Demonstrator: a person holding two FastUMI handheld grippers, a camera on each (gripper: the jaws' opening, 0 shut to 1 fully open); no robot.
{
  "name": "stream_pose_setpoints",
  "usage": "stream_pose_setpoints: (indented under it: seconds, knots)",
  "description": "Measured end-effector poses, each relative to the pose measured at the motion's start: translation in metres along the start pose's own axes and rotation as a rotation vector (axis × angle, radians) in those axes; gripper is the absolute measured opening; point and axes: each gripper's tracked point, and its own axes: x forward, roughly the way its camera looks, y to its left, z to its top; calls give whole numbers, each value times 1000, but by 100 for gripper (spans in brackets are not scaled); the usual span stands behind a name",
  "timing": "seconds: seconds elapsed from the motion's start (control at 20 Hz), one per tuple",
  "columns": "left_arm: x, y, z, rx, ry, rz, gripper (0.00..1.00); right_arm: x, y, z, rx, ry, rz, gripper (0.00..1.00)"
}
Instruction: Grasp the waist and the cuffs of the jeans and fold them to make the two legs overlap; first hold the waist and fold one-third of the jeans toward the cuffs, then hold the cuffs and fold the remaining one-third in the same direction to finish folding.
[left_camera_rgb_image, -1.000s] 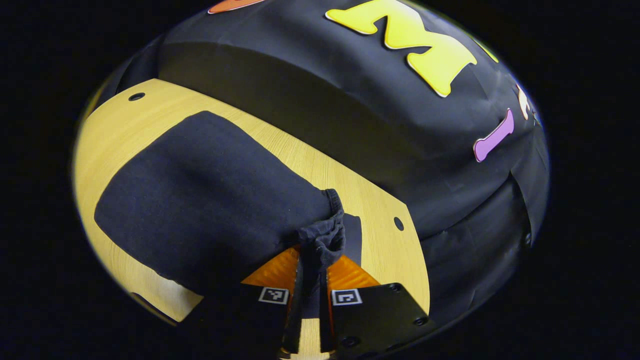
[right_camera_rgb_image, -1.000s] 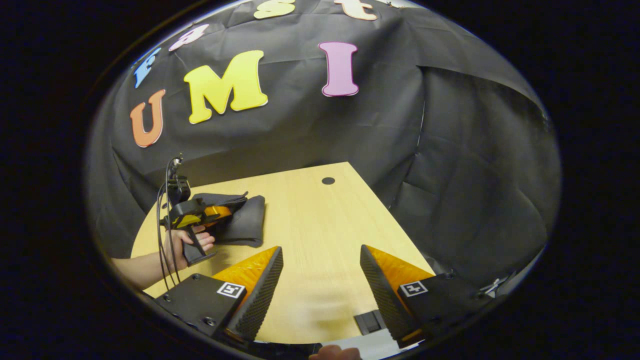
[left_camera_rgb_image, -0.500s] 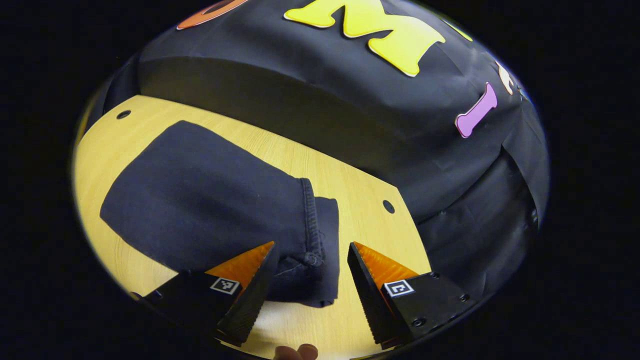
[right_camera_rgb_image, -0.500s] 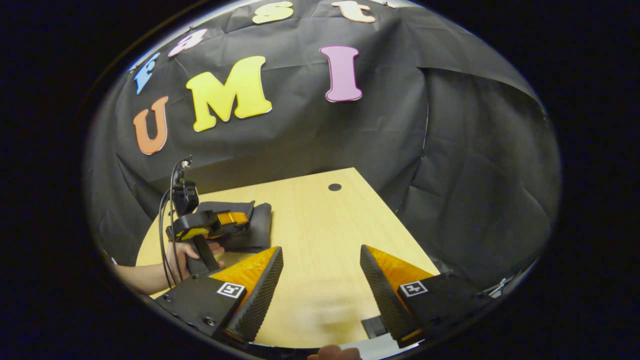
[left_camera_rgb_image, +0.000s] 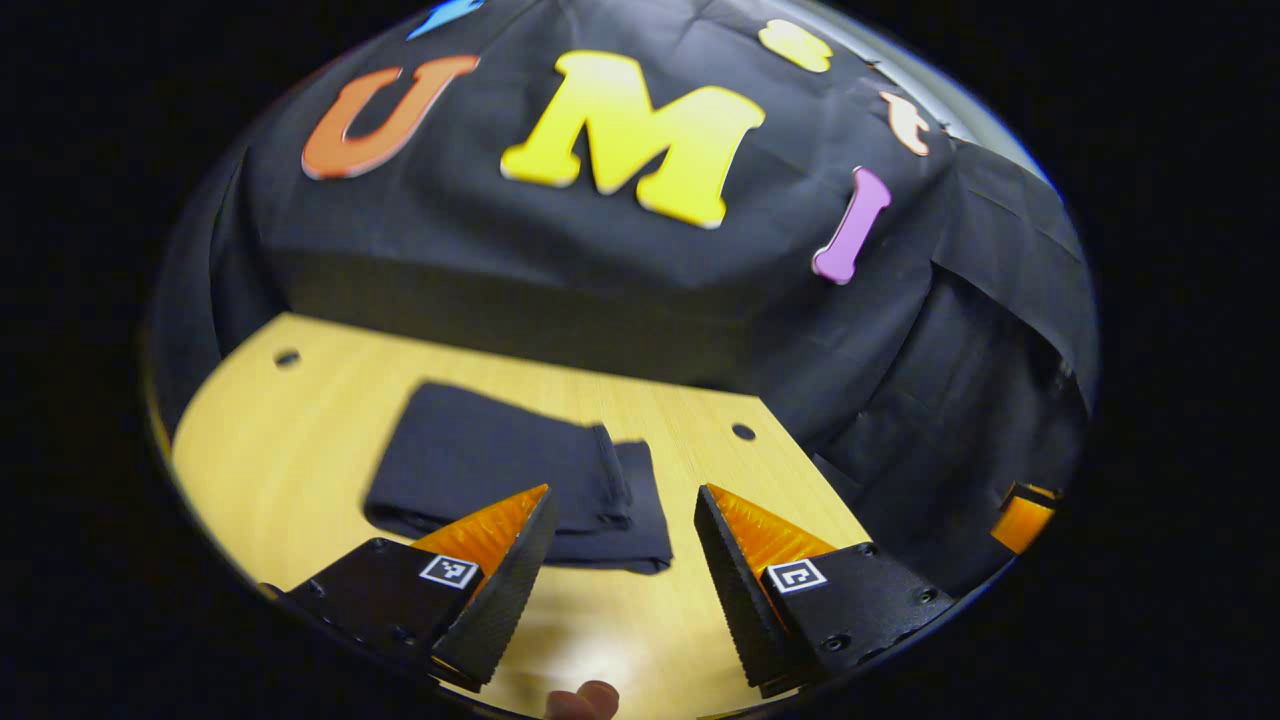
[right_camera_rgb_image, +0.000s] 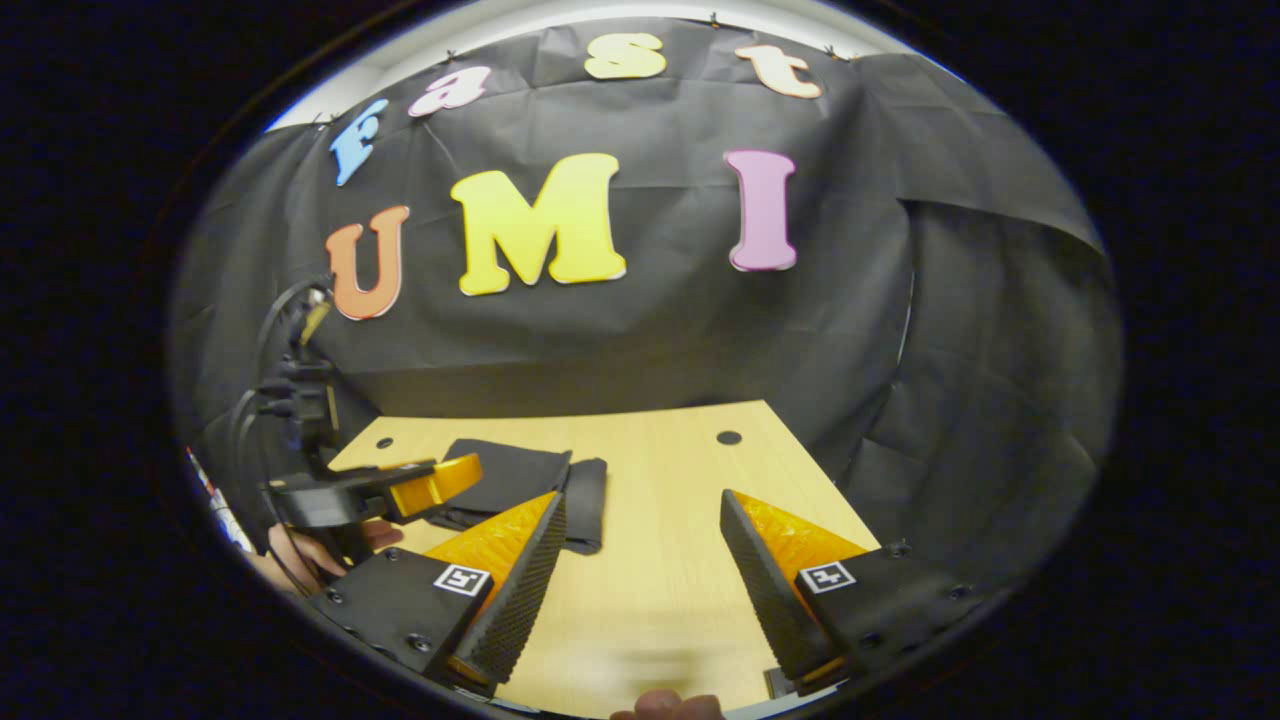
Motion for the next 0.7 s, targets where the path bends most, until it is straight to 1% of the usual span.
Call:
stream_pose_setpoints:
  seconds: [0.05,0.1,0.15,0.2,0.25,0.3,0.35,0.4,0.45,0.5,0.55,0.6,0.7]
  knots:
    - [-16,8,24,47,-65,30,89,0,14,9,-8,-28,17,96]
    - [-27,12,46,83,-121,53,89,-1,27,17,-16,-54,30,93]
    - [-35,16,60,108,-170,76,89,-3,40,26,-19,-84,46,93]
    - [-46,16,77,116,-212,97,89,-6,51,36,-16,-116,60,93]
    - [-58,21,92,117,-250,114,89,-8,62,50,-15,-152,70,96]
    - [-68,23,106,109,-281,131,90,-12,71,61,-18,-191,76,93]
    - [-78,25,117,97,-303,147,92,-16,76,74,-28,-234,69,93]
    - [-89,32,124,99,-322,157,85,-20,80,85,-37,-273,53,93]
    - [-103,36,132,107,-341,165,89,-23,85,93,-50,-312,42,93]
    - [-111,41,136,111,-350,174,98,-26,89,99,-62,-339,28,93]
    - [-118,44,136,108,-352,176,88,-28,92,102,-69,-359,19,92]
    - [-120,45,133,99,-345,183,98,-30,98,102,-70,-368,17,93]
    - [-126,51,129,85,-348,212,98,-34,101,100,-75,-377,-2,93]
